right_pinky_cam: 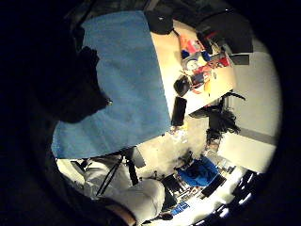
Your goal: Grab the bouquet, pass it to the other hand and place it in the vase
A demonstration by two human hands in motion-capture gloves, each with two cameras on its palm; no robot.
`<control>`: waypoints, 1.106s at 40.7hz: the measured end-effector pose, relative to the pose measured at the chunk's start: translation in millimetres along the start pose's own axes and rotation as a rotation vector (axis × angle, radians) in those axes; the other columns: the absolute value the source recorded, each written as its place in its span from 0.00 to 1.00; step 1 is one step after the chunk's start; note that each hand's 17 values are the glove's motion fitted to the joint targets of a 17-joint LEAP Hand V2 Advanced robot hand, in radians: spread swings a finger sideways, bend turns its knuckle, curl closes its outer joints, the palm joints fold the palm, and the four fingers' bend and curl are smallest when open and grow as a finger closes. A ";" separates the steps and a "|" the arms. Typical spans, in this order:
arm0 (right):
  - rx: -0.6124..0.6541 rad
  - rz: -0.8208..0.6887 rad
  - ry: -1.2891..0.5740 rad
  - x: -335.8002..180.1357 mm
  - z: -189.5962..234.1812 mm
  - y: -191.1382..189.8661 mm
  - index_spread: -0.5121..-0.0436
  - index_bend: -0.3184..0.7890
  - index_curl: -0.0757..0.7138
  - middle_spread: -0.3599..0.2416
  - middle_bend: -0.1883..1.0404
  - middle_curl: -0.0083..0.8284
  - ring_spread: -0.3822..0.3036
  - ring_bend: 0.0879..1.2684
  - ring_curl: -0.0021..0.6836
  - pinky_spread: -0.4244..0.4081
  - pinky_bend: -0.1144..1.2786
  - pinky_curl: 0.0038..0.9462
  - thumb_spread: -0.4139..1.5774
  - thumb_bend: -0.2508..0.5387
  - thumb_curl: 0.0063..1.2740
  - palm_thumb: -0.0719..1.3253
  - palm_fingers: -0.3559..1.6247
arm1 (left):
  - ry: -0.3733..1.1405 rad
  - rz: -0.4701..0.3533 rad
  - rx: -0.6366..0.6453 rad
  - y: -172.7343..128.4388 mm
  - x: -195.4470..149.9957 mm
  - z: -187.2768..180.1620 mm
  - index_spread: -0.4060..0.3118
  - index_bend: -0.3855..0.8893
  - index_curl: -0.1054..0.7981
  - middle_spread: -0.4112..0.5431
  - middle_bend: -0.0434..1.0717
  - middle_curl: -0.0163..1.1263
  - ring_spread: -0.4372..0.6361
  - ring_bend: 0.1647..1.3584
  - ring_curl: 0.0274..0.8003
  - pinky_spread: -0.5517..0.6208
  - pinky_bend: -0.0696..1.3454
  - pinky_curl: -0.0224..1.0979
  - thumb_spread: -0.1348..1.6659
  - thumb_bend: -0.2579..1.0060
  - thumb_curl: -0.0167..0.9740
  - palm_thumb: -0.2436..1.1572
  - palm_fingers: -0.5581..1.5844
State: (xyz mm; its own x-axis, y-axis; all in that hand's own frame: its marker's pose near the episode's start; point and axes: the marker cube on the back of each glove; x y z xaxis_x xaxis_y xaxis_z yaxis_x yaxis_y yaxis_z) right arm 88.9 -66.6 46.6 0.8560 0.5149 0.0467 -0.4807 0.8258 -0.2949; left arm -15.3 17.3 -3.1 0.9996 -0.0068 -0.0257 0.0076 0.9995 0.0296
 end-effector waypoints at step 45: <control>0.086 -0.049 -0.004 -15.2 144.6 -37.1 0.59 0.47 0.41 0.30 0.48 0.59 0.22 0.52 0.65 0.15 0.54 0.39 0.62 0.45 0.37 0.72 0.84 | 0.047 -0.035 -0.030 3.1 -26.5 0.3 0.58 0.44 0.52 0.74 0.19 0.25 0.84 0.22 0.28 0.83 0.33 0.32 0.73 0.19 0.34 0.44 0.37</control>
State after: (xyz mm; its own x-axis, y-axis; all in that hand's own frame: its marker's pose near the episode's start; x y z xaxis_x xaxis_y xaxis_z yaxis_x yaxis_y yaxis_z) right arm 66.3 -71.9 194.8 0.8780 0.4745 0.0627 -0.4533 0.8664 -0.2094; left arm -41.7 20.6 -2.0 0.9965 -0.0415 -0.0730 0.0415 0.9991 -0.0018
